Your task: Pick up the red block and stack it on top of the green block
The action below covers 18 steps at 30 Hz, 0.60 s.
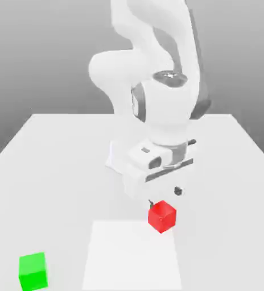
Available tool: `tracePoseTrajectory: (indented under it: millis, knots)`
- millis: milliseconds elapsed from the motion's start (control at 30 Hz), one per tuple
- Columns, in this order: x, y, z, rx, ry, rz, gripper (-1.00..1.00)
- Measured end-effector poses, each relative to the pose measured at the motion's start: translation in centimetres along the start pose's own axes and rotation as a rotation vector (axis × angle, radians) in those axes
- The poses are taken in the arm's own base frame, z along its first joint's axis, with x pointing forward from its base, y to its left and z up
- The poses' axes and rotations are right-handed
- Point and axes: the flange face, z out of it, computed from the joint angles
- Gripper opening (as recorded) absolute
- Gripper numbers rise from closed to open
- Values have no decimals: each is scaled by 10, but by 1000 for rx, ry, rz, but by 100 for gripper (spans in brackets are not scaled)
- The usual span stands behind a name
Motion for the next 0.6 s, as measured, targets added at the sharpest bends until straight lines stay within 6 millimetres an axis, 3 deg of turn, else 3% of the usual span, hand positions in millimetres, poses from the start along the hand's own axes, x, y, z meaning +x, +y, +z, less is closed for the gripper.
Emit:
tracePoseTrajectory:
  millis: [67,100,333,600]
  knots:
    - [-2,0,17,-1,-3,-3,0]
    - [-3,1,24,-1,-3,-4,-100]
    - [-3,1,26,-1,-4,-4,-100]
    - [-3,0,-31,-2,-4,-4,-100]
